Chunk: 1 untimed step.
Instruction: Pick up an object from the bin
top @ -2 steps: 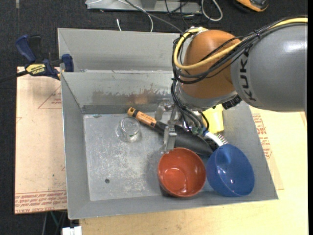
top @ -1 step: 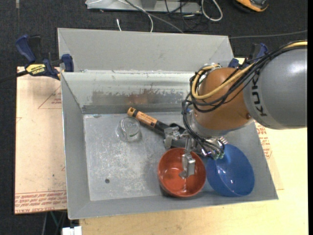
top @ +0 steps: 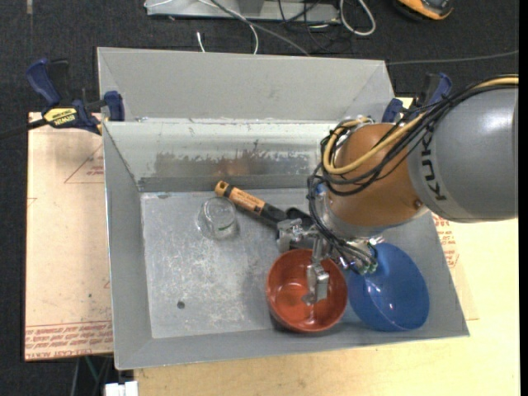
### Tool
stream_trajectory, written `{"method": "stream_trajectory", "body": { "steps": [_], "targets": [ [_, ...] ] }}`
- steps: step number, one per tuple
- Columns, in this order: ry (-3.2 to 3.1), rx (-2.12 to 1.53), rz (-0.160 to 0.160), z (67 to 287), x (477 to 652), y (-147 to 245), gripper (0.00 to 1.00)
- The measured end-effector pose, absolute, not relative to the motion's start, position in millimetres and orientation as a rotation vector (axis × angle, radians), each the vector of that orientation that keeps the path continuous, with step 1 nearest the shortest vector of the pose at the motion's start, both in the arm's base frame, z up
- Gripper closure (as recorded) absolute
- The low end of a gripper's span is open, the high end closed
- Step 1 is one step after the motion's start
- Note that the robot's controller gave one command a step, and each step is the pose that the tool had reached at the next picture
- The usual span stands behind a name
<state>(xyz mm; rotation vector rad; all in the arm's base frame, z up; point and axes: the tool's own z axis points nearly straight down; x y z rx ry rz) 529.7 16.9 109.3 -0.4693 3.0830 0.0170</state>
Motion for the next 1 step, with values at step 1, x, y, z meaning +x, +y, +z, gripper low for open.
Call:
{"method": "stream_trajectory", "body": {
  "steps": [1],
  "targets": [
    [3.041, -0.544, 0.009, 78.2, 537.6, 19.8, 1.00]
  ]
}}
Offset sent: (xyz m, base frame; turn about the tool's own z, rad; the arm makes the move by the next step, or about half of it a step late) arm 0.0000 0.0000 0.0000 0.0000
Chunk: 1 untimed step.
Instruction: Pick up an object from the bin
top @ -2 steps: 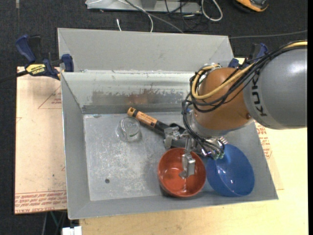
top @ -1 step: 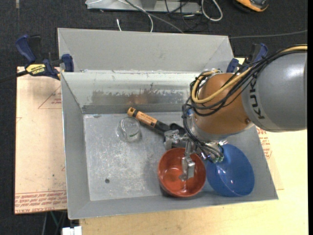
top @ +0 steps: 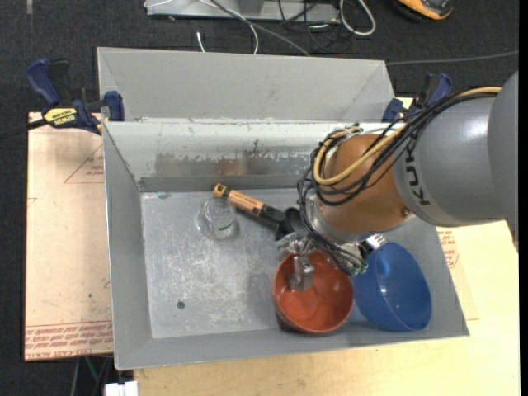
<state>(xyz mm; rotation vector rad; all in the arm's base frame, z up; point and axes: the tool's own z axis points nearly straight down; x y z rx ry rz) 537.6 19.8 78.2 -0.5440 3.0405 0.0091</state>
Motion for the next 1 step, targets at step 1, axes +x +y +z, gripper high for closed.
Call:
{"method": "stream_trajectory", "body": {
  "steps": [1],
  "targets": [
    [3.040, -0.544, 0.009, 78.2, 537.6, 19.8, 1.00]
  ]
}}
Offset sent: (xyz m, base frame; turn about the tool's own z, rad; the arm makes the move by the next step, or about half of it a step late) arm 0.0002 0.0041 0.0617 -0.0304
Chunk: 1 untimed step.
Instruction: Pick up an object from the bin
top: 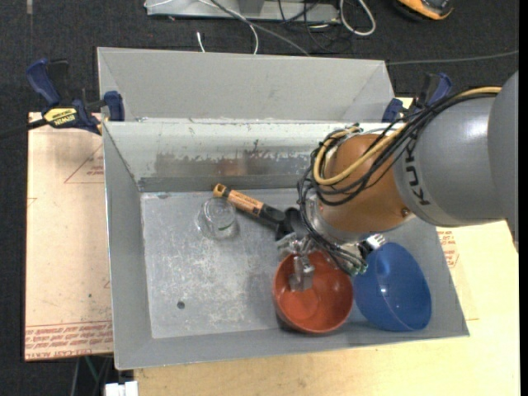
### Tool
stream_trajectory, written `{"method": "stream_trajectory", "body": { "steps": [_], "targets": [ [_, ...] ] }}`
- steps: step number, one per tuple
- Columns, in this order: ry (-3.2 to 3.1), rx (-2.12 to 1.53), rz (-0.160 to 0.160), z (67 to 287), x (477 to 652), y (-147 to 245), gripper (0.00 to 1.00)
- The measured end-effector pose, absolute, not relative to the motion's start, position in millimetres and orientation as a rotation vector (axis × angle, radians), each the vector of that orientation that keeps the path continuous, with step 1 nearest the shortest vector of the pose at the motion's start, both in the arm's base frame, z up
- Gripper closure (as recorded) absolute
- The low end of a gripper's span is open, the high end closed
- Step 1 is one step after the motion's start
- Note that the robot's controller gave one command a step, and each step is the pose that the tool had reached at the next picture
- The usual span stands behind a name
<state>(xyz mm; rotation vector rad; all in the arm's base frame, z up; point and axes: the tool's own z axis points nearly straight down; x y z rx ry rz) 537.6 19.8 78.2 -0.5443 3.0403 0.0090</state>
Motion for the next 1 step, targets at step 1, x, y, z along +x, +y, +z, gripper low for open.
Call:
{"method": "stream_trajectory", "body": {
  "steps": [1],
  "targets": [
    [3.023, -0.586, 0.008, 142.6, 540.2, 25.2, 1.00]
  ]
}}
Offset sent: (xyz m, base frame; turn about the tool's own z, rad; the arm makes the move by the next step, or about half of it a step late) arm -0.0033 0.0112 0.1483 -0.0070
